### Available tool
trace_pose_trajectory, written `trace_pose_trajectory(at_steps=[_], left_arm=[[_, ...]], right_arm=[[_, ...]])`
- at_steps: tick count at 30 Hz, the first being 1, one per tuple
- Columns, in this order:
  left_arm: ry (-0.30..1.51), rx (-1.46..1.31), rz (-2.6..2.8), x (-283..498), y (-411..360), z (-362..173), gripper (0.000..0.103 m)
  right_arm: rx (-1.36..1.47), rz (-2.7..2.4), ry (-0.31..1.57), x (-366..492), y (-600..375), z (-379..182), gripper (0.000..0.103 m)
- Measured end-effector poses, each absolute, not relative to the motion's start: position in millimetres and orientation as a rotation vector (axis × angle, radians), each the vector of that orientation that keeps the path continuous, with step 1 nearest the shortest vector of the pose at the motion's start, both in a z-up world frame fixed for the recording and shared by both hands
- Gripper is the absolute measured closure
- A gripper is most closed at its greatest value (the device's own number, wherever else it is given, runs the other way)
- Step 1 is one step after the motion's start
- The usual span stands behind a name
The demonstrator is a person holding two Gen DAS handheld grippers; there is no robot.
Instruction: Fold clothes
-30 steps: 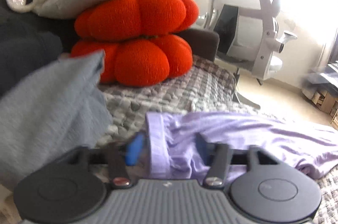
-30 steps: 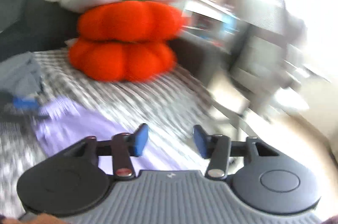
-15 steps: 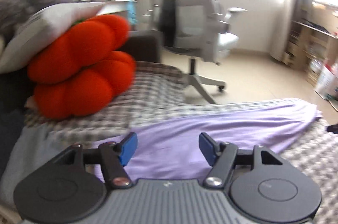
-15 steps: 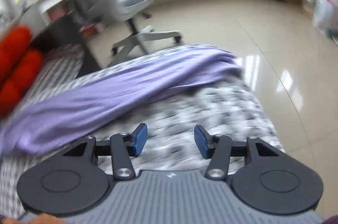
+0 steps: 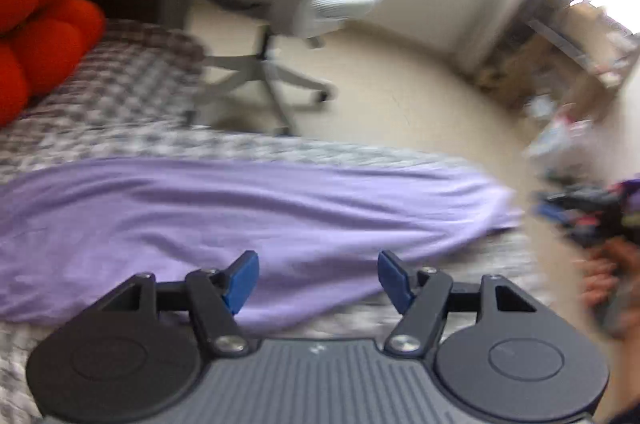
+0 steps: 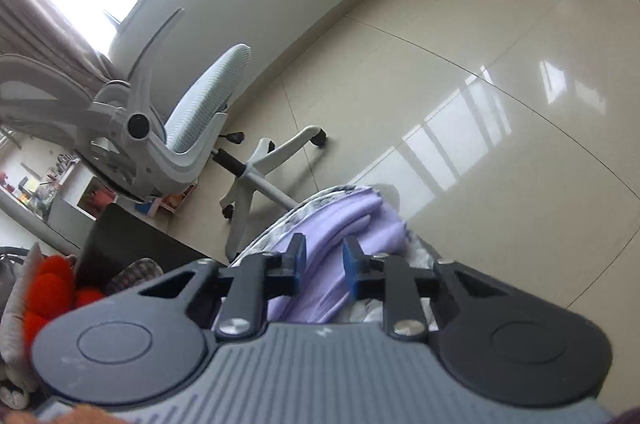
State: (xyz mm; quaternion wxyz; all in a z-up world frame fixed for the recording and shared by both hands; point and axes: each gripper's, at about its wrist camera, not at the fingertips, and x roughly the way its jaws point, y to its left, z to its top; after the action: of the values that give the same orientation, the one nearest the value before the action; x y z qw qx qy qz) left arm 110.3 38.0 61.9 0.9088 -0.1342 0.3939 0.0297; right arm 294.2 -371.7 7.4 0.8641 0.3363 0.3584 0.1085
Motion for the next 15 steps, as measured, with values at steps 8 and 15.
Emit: trace_pose_trajectory(at_steps=[8,15], left_arm=[[0.831,-0.288,0.152,124,71,36,0.038],[0.882,-0.238,0.151,140,65,23,0.036]], right_arm=[[0.702,0.191,0.870,329,-373,-15,0.077],[0.788,0.272,0.846,338,-369,-22,0.076]])
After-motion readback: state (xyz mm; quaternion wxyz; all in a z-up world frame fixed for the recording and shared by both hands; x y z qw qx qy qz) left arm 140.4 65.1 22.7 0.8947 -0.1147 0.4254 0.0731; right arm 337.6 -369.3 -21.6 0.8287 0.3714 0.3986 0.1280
